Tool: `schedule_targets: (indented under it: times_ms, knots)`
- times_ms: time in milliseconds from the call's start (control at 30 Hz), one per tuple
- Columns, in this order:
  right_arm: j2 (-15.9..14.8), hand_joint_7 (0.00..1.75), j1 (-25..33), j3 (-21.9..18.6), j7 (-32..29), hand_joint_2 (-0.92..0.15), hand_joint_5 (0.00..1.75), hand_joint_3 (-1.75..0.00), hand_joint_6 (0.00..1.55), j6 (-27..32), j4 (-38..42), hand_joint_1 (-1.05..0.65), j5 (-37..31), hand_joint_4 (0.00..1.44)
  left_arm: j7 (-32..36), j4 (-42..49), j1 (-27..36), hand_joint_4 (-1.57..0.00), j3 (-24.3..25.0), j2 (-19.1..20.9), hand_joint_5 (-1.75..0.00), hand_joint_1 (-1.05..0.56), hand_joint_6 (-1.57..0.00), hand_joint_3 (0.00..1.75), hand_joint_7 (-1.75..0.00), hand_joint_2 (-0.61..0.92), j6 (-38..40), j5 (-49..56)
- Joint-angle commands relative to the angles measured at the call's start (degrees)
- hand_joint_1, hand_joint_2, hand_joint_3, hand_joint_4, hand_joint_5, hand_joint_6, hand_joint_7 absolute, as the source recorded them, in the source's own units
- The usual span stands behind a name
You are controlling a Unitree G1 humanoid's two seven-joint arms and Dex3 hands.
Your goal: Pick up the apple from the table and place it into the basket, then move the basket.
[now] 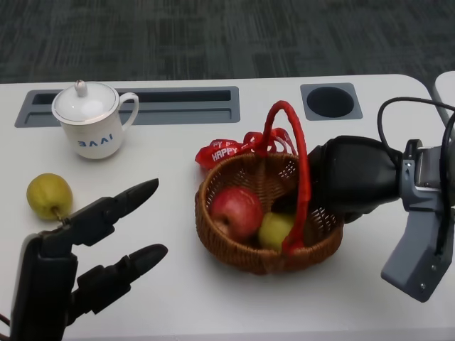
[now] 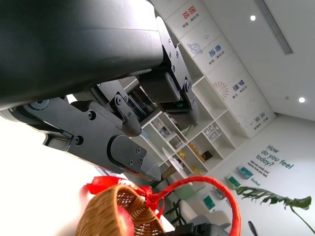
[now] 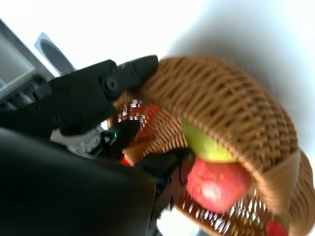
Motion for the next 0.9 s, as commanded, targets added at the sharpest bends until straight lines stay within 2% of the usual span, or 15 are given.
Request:
schedule_targets:
  times_ms: [33, 200, 300, 567, 700, 900]
  knots:
    - [0.98, 0.01, 4.90, -3.20, 14.04, -0.91, 0.01, -0.02, 0.97, 1.65, 1.08, -0.20, 2.70, 1.04, 1.01, -0.95, 0.86, -0.94, 0.67, 0.29, -0.01, -0.24, -0.83, 0.00, 0.00, 0.85, -0.18, 0.24]
    - [1.67, 0.00, 5.66, -10.90, 29.27, -0.92, 0.01, -0.07, 0.95, 9.54, 1.62, -0.24, 10.50, 1.05, 0.84, -2.13, 2.29, -0.95, 0.72, 0.23, -0.01, -0.25, -0.83, 0.00, 0.00, 0.85, -0.77, -0.09]
    - [2.00, 0.00, 5.72, -14.10, 34.46, -0.92, 0.01, -0.08, 0.95, 13.71, 1.43, -0.23, 13.53, 1.06, 0.83, -2.99, 3.34, -0.95, 0.74, 0.07, -0.01, -0.27, -0.83, 0.00, 0.00, 0.86, -0.88, -0.09]
    - [3.50, 0.00, 4.92, -18.48, 42.82, -0.92, 0.02, -0.08, 0.93, 23.95, 1.09, -0.25, 16.05, 1.10, 1.48, -4.76, 5.05, -0.94, 0.84, -0.69, 0.00, -0.27, -0.84, 0.00, 0.00, 0.85, -0.26, 1.70]
    - [3.80, 0.02, 4.82, -19.65, 43.82, -0.92, 0.03, -0.06, 0.97, 26.87, 1.06, -0.27, 15.92, 1.14, 1.61, -5.32, 6.28, -0.94, 0.99, -0.92, 0.00, -0.28, -0.84, 0.00, 0.00, 0.86, -0.63, 2.02]
    - [4.72, 0.01, 4.81, -21.78, 45.57, -0.92, 0.00, -0.03, 0.97, 32.13, 1.23, -0.25, 17.05, 1.09, 2.12, -5.74, 8.18, -0.95, 1.00, -1.59, -0.01, -0.26, -0.85, 0.00, -0.01, 0.84, -1.92, 1.81]
